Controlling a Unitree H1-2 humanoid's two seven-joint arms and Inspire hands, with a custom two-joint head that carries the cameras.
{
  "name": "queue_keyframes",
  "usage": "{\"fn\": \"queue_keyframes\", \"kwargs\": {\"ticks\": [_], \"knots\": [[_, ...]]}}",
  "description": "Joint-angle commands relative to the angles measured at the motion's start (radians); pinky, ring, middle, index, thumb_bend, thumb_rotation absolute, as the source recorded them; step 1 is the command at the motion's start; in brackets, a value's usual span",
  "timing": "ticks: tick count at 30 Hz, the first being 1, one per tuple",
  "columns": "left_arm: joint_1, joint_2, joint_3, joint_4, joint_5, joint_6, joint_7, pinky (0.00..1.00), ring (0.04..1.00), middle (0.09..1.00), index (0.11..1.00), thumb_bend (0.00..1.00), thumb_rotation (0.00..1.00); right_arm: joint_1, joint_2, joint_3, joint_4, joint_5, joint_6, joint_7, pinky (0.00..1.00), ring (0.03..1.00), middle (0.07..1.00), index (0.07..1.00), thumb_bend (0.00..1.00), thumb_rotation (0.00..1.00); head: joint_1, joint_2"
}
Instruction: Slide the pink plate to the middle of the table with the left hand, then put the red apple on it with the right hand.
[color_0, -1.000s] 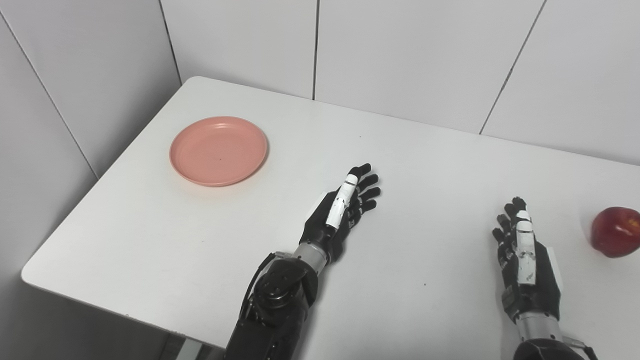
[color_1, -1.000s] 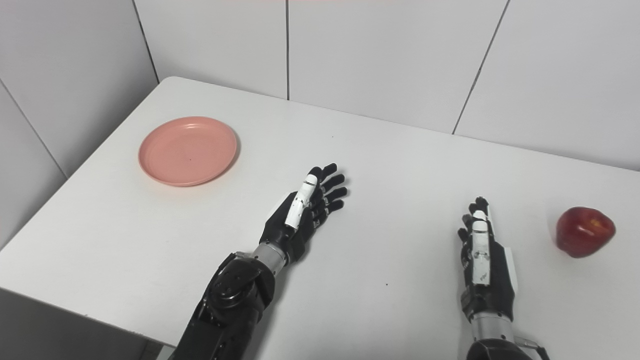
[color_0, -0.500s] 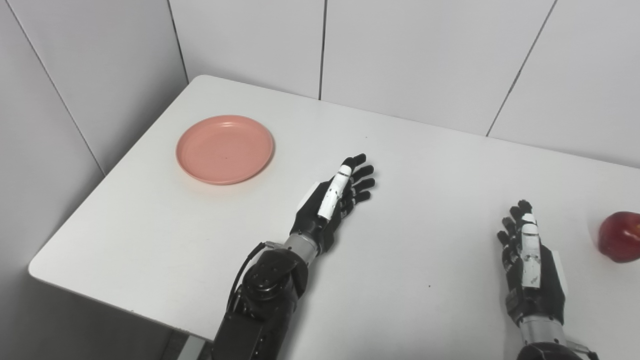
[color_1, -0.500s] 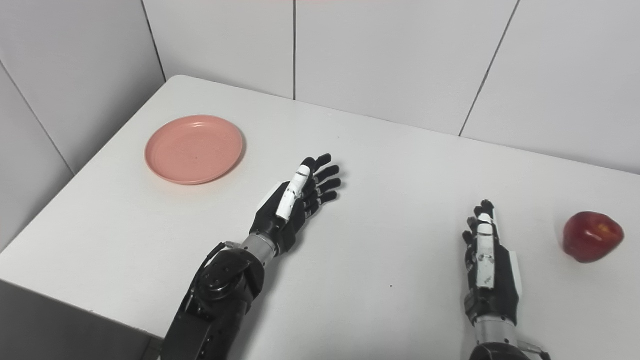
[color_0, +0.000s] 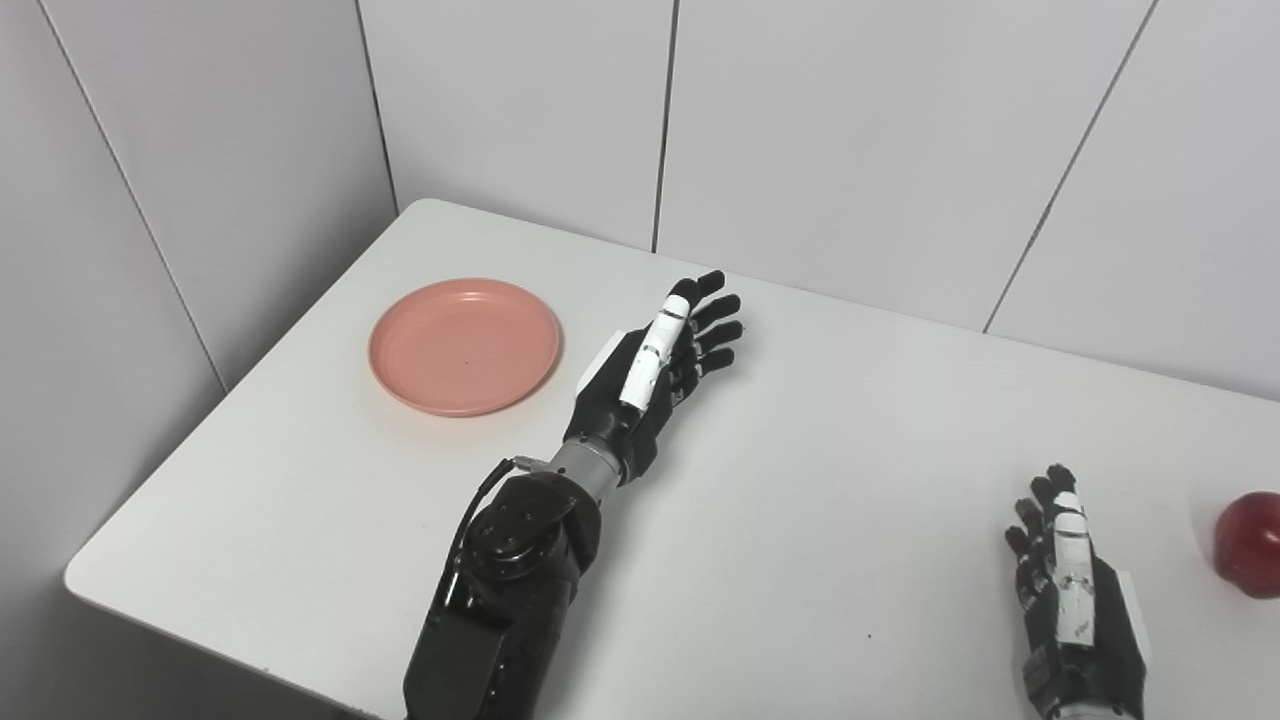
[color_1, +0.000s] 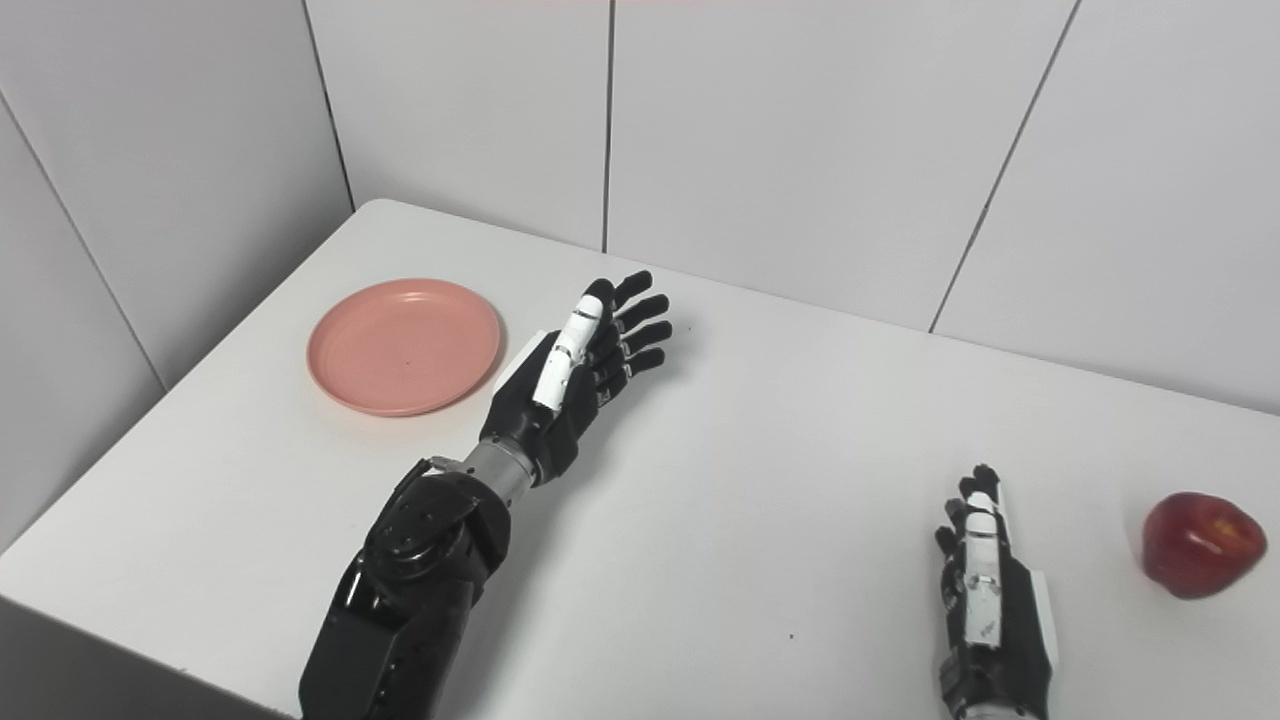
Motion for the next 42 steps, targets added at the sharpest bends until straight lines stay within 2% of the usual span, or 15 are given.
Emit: {"fn": "queue_keyframes", "kwargs": {"ticks": [1,9,14,21,26,29,42], "knots": [[-0.07,0.017,0.015,-0.039,-0.027,0.001,-0.007,0.92,0.912,0.924,0.908,0.42,1.0,-0.028,0.004,-0.002,-0.014,0.003,-0.065,0.003,1.0,1.0,1.0,1.0,0.13,1.0,0.006,-0.004],[-0.167,0.081,0.089,-0.008,-0.054,-0.003,0.01,0.9,0.911,0.927,0.916,0.43,1.0,-0.031,0.0,-0.006,-0.004,0.015,-0.074,0.011,1.0,1.0,1.0,1.0,0.12,1.0,0.011,-0.012],[-0.215,0.133,0.128,0.025,-0.052,-0.004,0.019,0.93,0.919,0.926,0.913,0.44,1.0,-0.029,-0.001,-0.006,-0.009,0.014,-0.067,0.008,1.0,1.0,1.0,1.0,0.12,1.0,0.014,-0.01],[-0.246,0.191,0.194,0.043,-0.075,-0.002,0.043,0.91,0.909,0.92,0.905,0.42,1.0,-0.028,-0.007,-0.005,-0.008,0.009,-0.07,0.009,1.0,1.0,1.0,1.0,0.12,1.0,0.018,-0.009],[-0.27,0.244,0.255,0.113,-0.104,-0.032,0.031,0.91,0.912,0.924,0.909,0.43,1.0,-0.03,-0.011,-0.007,-0.003,0.015,-0.077,0.015,1.0,1.0,1.0,1.0,0.11,1.0,0.022,-0.009],[-0.285,0.275,0.29,0.16,-0.119,-0.046,0.03,0.9,0.903,0.918,0.902,0.43,1.0,-0.03,-0.011,-0.009,-0.011,0.02,-0.059,0.013,1.0,1.0,1.0,1.0,0.11,1.0,0.026,-0.008],[-0.32,0.353,0.362,0.272,-0.117,-0.07,0.056,0.85,0.86,0.864,0.842,0.42,1.0,-0.028,-0.01,-0.017,-0.016,0.044,-0.061,0.011,1.0,1.0,1.0,1.0,0.11,1.0,0.037,-0.009]]}}
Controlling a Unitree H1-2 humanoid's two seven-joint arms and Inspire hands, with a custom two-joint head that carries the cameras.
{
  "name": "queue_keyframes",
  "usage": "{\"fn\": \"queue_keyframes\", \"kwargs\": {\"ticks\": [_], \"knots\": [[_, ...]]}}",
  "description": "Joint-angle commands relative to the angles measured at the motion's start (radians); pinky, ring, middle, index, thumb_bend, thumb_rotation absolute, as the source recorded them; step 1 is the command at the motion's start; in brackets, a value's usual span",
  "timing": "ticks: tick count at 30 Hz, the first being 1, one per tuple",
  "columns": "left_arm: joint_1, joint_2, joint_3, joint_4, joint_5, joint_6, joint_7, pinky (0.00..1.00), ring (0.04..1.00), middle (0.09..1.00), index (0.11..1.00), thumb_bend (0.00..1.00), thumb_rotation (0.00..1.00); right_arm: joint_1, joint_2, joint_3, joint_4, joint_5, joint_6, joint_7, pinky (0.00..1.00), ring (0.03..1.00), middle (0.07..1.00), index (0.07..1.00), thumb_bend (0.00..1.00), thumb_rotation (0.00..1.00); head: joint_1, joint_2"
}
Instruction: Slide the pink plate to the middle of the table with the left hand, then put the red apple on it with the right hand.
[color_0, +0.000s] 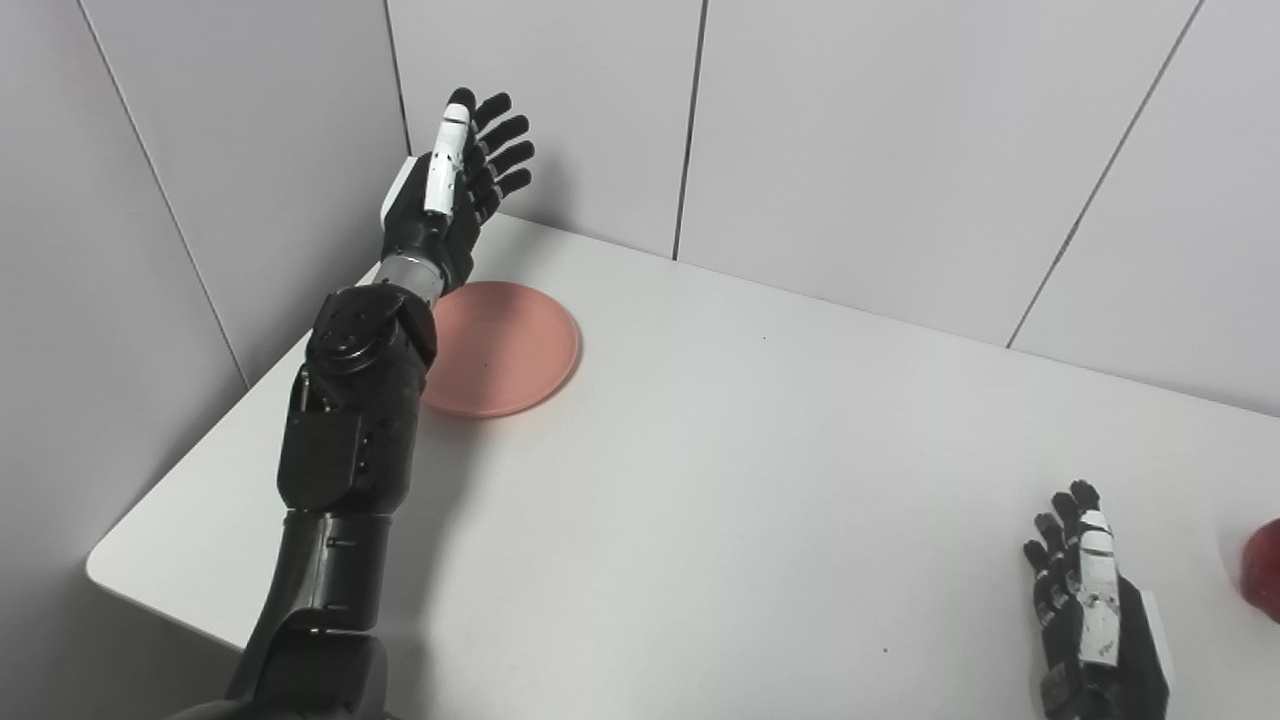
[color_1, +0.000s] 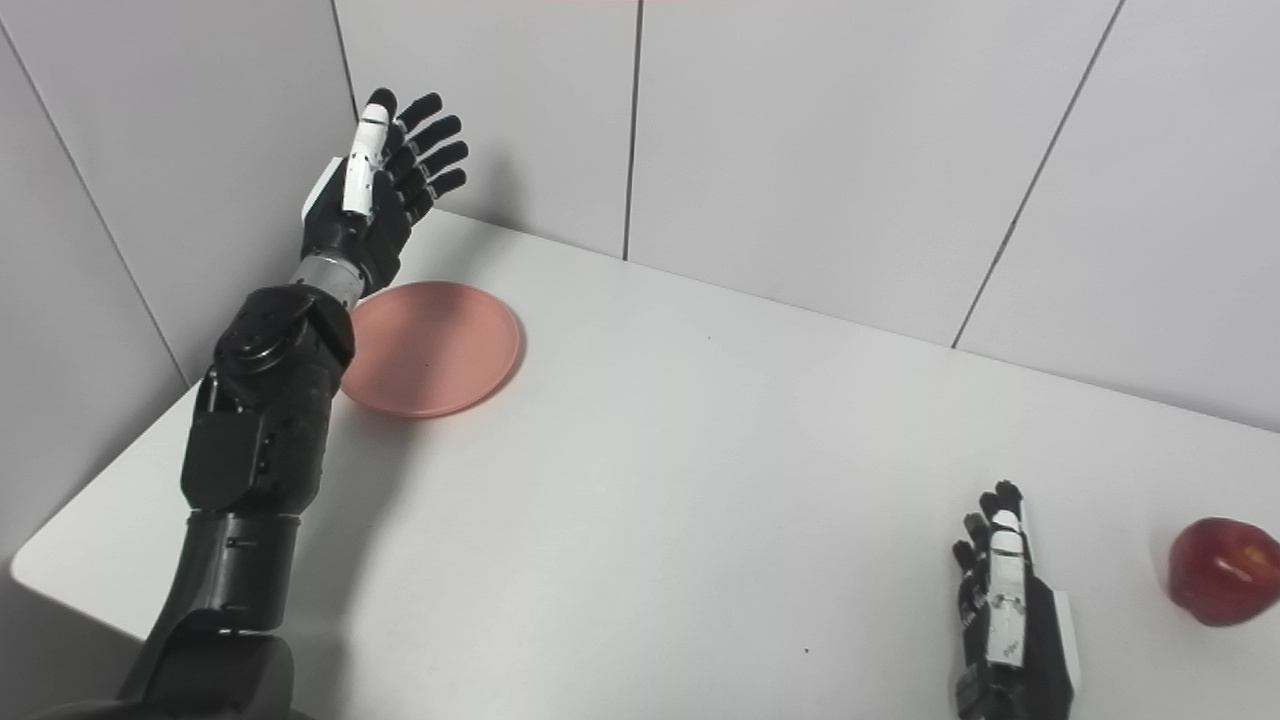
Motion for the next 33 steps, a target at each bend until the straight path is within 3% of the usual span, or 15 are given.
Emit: {"fn": "queue_keyframes", "kwargs": {"ticks": [1,11,16,19,33], "knots": [[-0.061,0.047,0.026,0.008,-0.01,-0.056,0.004,0.86,0.861,0.862,0.841,0.41,1.0,-0.028,-0.001,-0.006,-0.024,0.003,-0.047,0.005,1.0,1.0,1.0,1.0,0.11,1.0,0.003,0.001],[-0.06,0.123,0.07,0.11,-0.036,-0.087,-0.032,0.82,0.823,0.83,0.821,0.38,1.0,-0.026,-0.01,-0.003,-0.018,-0.011,-0.067,0.01,1.0,1.0,1.0,1.0,0.11,1.0,0.01,0.003],[-0.054,0.163,0.082,0.172,-0.055,-0.111,-0.056,0.83,0.849,0.856,0.843,0.38,1.0,-0.027,-0.016,-0.001,-0.022,-0.02,-0.051,0.007,1.0,1.0,1.0,1.0,0.12,1.0,0.014,0.003],[-0.056,0.175,0.094,0.206,-0.07,-0.123,-0.063,0.85,0.848,0.85,0.834,0.41,1.0,-0.027,-0.015,-0.003,-0.025,-0.023,-0.047,0.003,1.0,1.0,1.0,1.0,0.12,1.0,0.015,0.003],[-0.049,0.203,0.138,0.314,-0.103,-0.153,-0.083,0.85,0.842,0.844,0.833,0.35,1.0,-0.029,-0.019,-0.002,-0.027,-0.039,-0.039,0.002,1.0,0.995,0.996,0.998,0.13,1.0,0.018,0.006]]}}
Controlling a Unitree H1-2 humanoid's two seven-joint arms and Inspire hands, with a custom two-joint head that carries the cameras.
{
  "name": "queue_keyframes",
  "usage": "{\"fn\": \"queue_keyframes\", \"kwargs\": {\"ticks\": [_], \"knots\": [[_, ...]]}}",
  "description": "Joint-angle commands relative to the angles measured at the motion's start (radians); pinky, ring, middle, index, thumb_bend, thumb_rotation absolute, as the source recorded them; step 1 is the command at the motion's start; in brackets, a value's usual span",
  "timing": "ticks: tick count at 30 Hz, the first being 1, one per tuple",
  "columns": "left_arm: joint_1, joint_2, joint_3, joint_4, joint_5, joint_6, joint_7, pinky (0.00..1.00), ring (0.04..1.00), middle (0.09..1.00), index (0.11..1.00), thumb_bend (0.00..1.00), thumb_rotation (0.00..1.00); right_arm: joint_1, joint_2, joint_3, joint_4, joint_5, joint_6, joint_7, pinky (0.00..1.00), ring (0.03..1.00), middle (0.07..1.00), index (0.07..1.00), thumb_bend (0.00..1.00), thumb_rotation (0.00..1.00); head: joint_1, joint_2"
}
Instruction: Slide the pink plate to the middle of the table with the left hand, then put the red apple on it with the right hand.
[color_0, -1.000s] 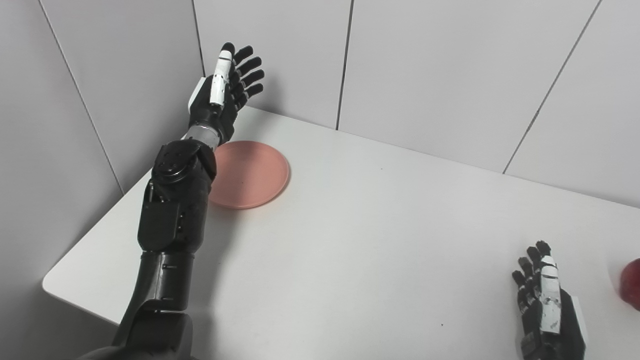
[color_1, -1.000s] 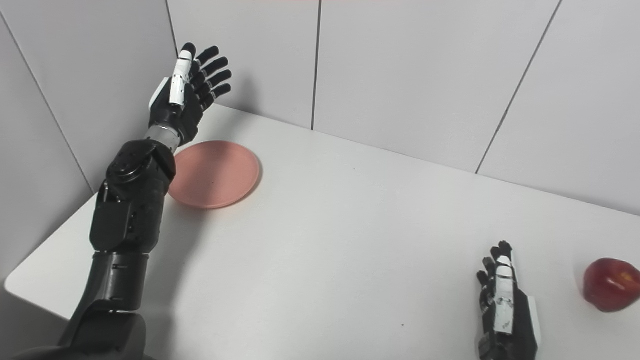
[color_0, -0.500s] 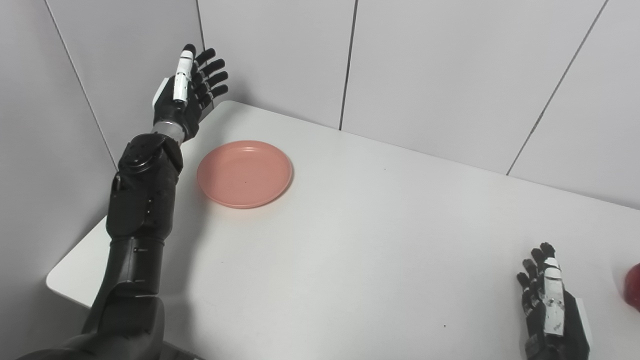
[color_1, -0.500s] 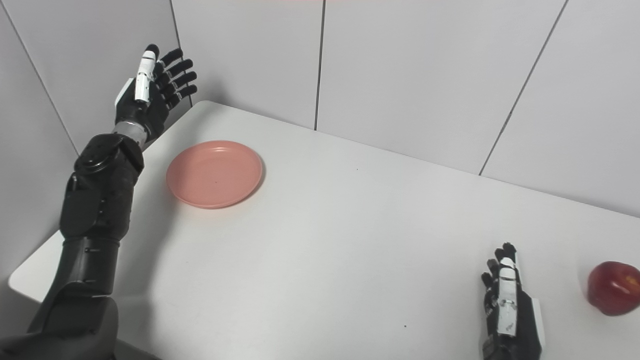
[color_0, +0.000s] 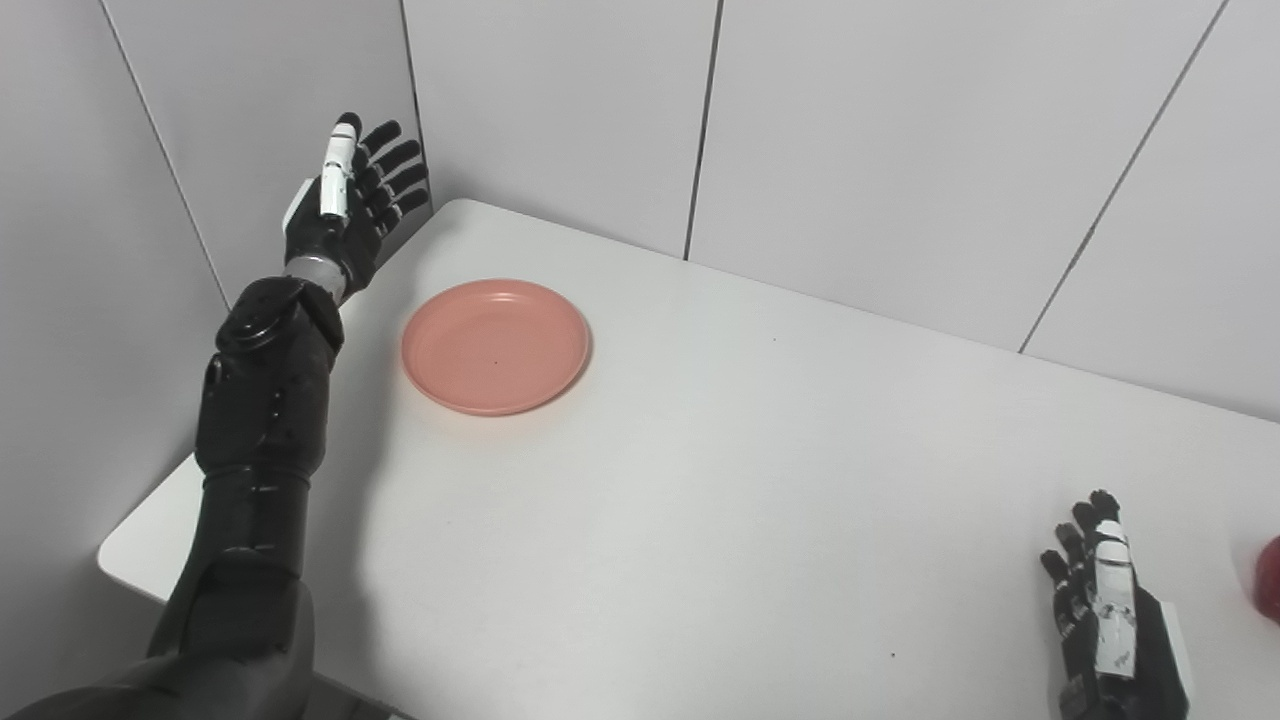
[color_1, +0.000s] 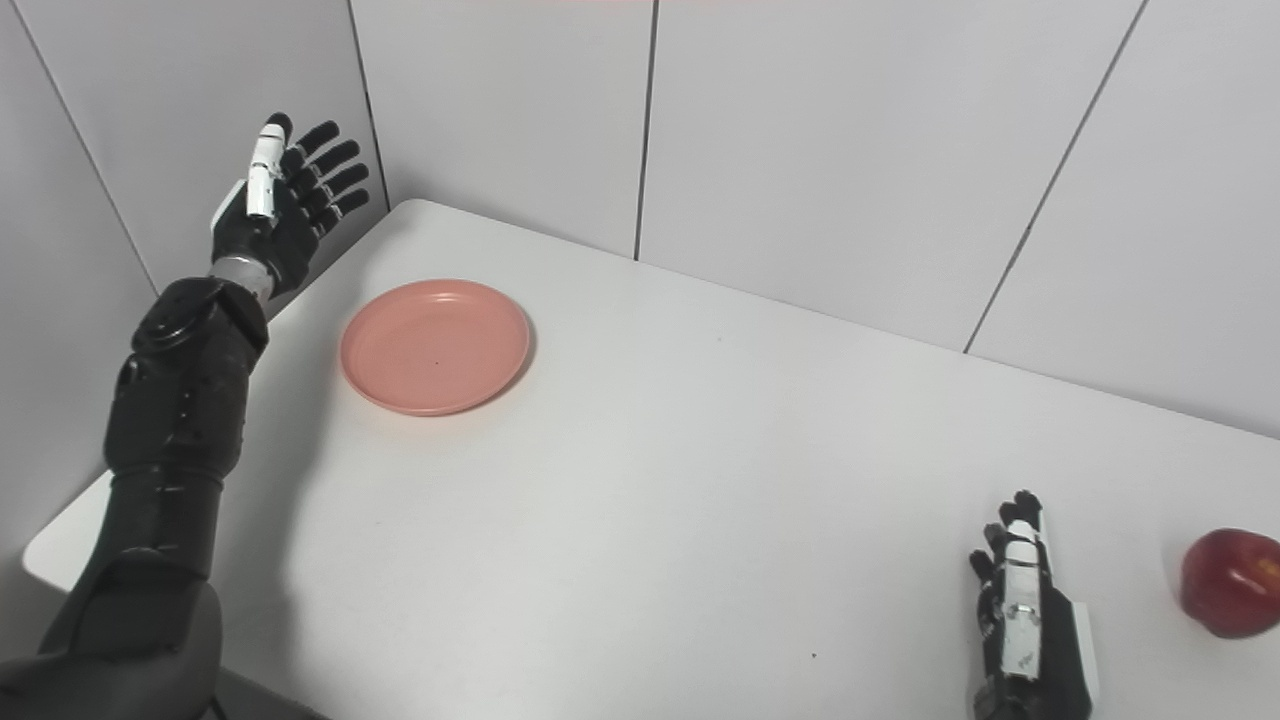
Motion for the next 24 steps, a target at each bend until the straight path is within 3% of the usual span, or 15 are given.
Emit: {"fn": "queue_keyframes", "kwargs": {"ticks": [1,10,24], "knots": [[-0.043,0.039,0.008,-0.016,-0.018,-0.049,-0.012,0.86,0.847,0.848,0.836,0.36,1.0,-0.028,-0.004,-0.004,-0.025,0.003,-0.039,0.004,1.0,0.996,0.998,0.999,0.13,1.0,0.002,0.002],[-0.028,0.045,0.015,0.021,-0.01,-0.064,-0.003,0.84,0.831,0.827,0.817,0.33,1.0,-0.027,-0.008,-0.006,-0.028,0.015,-0.039,0.01,1.0,1.0,1.0,1.0,0.13,1.0,0.003,0.004],[-0.007,0.054,0.018,0.117,-0.025,-0.077,-0.03,0.83,0.837,0.842,0.838,0.37,1.0,-0.026,-0.009,-0.008,-0.045,0.023,-0.018,0.006,1.0,1.0,1.0,1.0,0.12,1.0,0.007,0.011]]}}
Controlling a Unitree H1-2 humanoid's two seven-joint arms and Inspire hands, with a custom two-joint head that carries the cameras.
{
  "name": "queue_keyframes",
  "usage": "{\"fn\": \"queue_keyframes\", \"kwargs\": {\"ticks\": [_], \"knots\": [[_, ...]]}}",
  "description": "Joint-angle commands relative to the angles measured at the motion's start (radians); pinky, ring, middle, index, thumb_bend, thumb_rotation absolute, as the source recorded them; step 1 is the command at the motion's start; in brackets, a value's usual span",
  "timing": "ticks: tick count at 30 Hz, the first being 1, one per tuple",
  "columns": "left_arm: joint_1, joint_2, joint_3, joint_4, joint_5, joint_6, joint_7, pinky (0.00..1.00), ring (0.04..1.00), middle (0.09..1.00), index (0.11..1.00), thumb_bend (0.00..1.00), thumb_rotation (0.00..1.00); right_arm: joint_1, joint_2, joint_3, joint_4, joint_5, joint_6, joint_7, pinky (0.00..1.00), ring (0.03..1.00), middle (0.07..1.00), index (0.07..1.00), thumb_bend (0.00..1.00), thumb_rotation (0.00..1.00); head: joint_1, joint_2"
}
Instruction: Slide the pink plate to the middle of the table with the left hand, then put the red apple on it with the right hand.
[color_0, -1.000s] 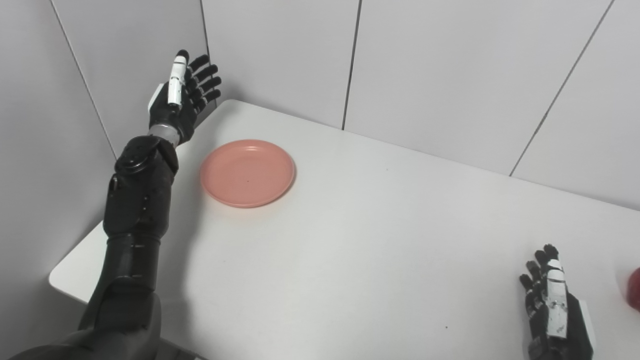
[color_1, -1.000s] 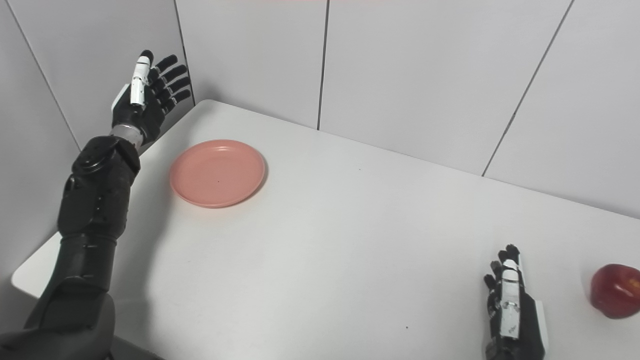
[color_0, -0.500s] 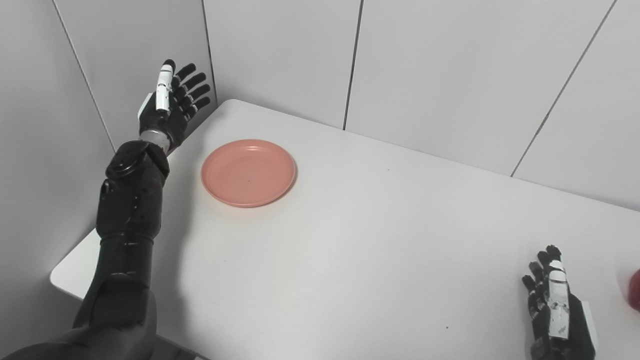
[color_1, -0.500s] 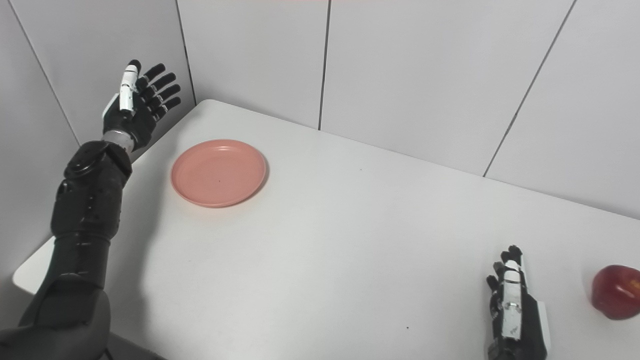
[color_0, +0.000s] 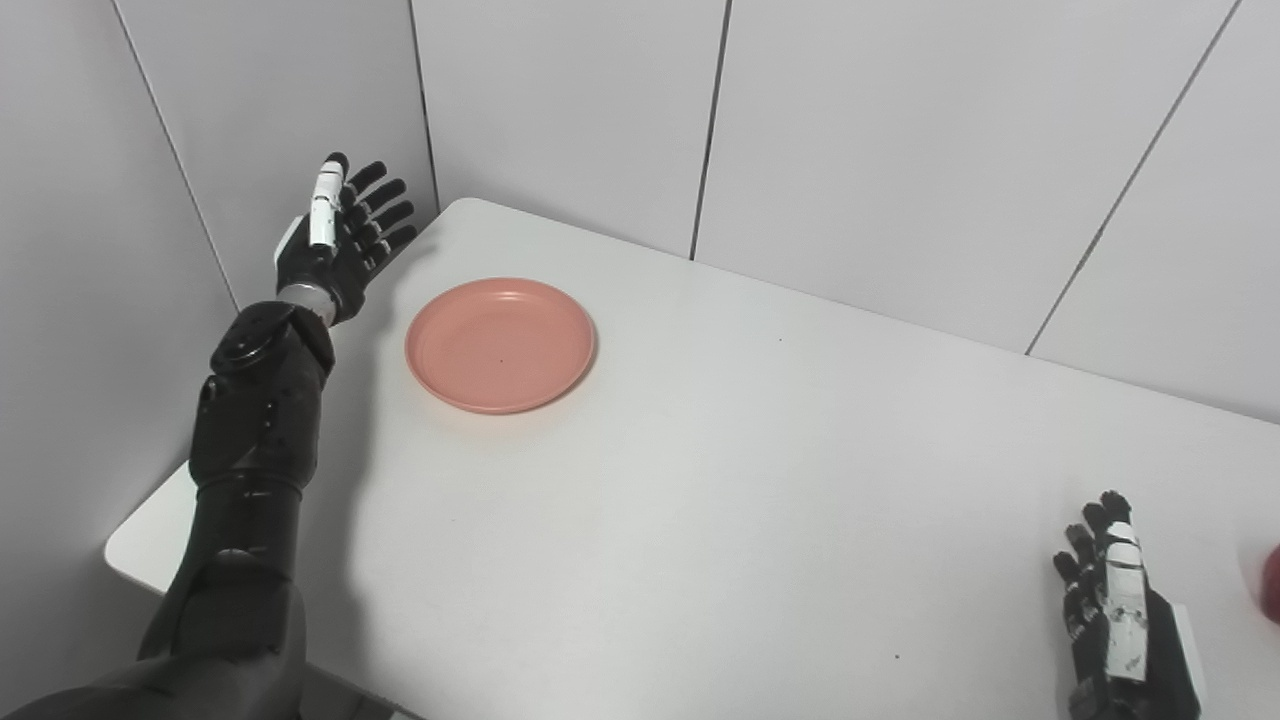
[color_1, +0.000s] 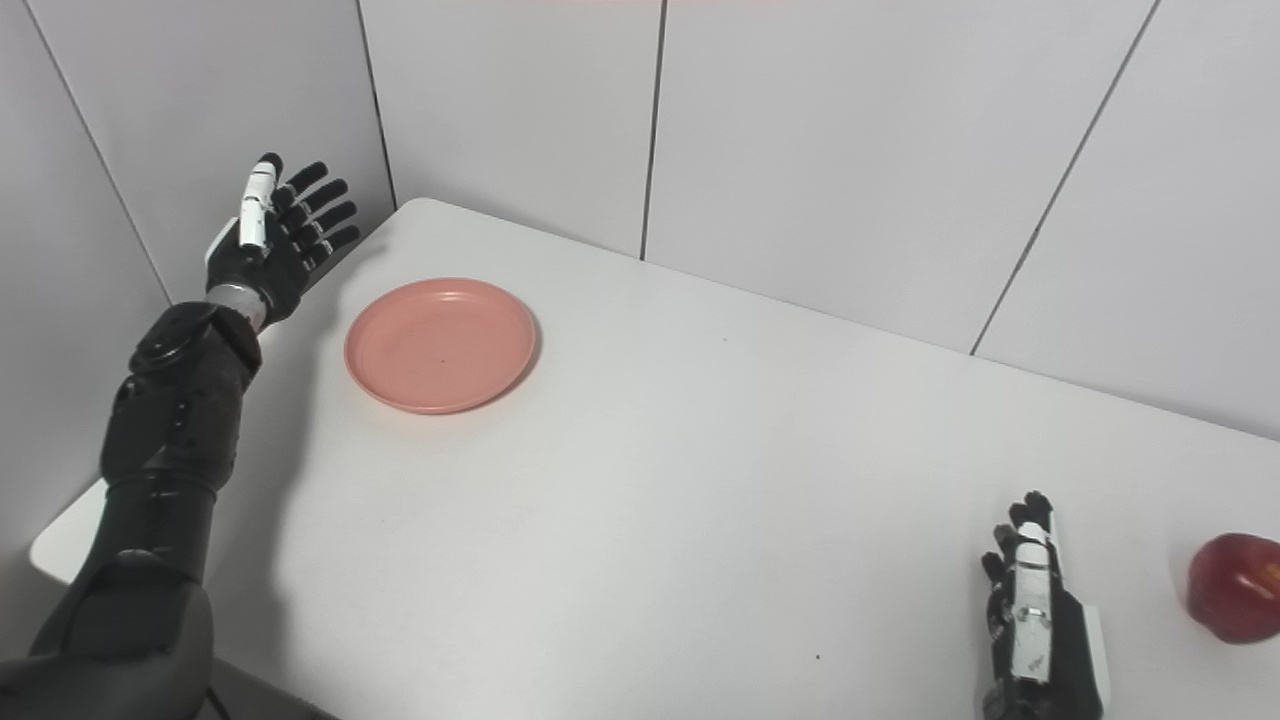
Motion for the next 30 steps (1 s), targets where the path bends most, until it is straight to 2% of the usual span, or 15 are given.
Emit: {"fn": "queue_keyframes", "kwargs": {"ticks": [1,22,25,30], "knots": [[-0.023,0.042,-0.005,0.0,-0.001,-0.059,-0.024,0.83,0.833,0.837,0.834,0.36,1.0,-0.027,-0.002,-0.005,-0.036,0.01,-0.02,0.007,1.0,1.0,1.0,1.0,0.12,1.0,0.001,0.002],[-0.015,0.044,-0.03,0.072,0.0,-0.103,-0.061,0.82,0.83,0.842,0.832,0.35,1.0,-0.026,-0.002,-0.003,-0.04,0.018,-0.017,0.004,1.0,1.0,1.0,1.0,0.13,1.0,-0.001,0.001],[-0.014,0.046,-0.031,0.101,-0.001,-0.124,-0.08,0.84,0.842,0.847,0.838,0.36,1.0,-0.026,-0.004,-0.003,-0.038,0.015,-0.02,0.003,1.0,1.0,1.0,1.0,0.12,1.0,-0.001,0.002],[-0.007,0.04,-0.03,0.1,-0.003,-0.123,-0.081,0.85,0.858,0.862,0.855,0.37,1.0,-0.025,-0.005,-0.001,-0.038,0.01,-0.021,0.001,1.0,0.999,0.998,1.0,0.13,1.0,-0.001,0.002]]}}
